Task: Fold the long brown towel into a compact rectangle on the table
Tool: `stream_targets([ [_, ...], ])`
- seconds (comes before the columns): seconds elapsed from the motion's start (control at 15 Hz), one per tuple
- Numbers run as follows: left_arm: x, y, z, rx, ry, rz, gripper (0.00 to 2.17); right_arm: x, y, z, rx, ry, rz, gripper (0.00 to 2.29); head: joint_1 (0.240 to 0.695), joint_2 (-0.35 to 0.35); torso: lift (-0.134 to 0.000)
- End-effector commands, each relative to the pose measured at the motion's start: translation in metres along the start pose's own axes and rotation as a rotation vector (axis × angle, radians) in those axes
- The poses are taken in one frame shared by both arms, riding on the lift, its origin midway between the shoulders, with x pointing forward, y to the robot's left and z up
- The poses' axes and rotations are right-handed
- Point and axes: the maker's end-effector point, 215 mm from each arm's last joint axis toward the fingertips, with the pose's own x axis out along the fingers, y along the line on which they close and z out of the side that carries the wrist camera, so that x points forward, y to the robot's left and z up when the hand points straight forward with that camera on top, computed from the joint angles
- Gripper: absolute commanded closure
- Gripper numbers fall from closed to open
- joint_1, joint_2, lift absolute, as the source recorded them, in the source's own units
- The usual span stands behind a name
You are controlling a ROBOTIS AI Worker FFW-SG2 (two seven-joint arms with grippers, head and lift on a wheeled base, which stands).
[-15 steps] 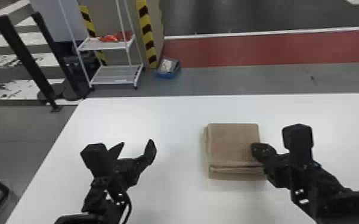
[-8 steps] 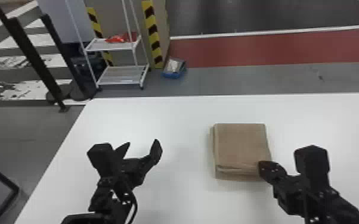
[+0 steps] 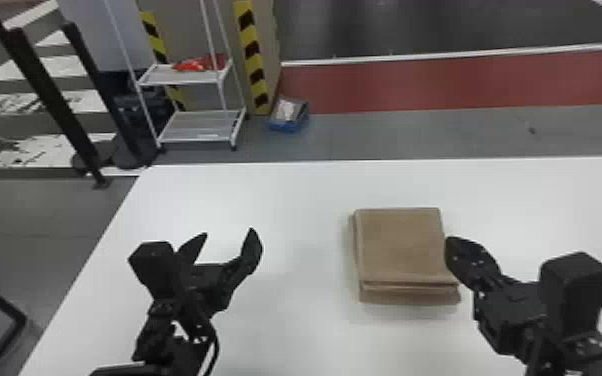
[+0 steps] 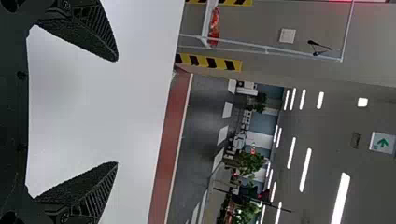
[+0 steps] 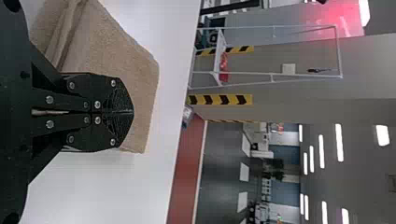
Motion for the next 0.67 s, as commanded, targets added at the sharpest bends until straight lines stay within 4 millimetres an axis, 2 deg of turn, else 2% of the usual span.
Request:
stream_targets([
  [0.0,-0.014,0.0,0.016,0.024,-0.063,0.004,0.09,-0.019,0.006,0.014,-0.003,-0.093,-0.019,0.86,0.695,0.168,-0.115],
  [0.07,-0.02,0.001,0.02,0.039,-0.076,0.007,0.09,-0.029,0.008,0.016,0.02,-0.124,-0.027,0.43,0.695,0.169,-0.115],
  [0.13,-0.03,0.004,0.028,0.088,-0.122,0.025,0.09,-0.037,0.009,0.021,0.021,-0.156,-0.043,0.15,0.695,0.172,-0.115],
  [0.27,-0.053,0.011,0.032,0.134,-0.174,0.05,0.09,-0.044,0.007,0.016,0.022,-0.17,-0.064,0.08,0.695,0.185,-0.115],
  [0.6,-0.086,0.043,0.021,0.167,-0.139,0.102,0.09,-0.056,0.003,0.003,0.042,-0.173,-0.096,0.09,0.695,0.216,-0.115],
])
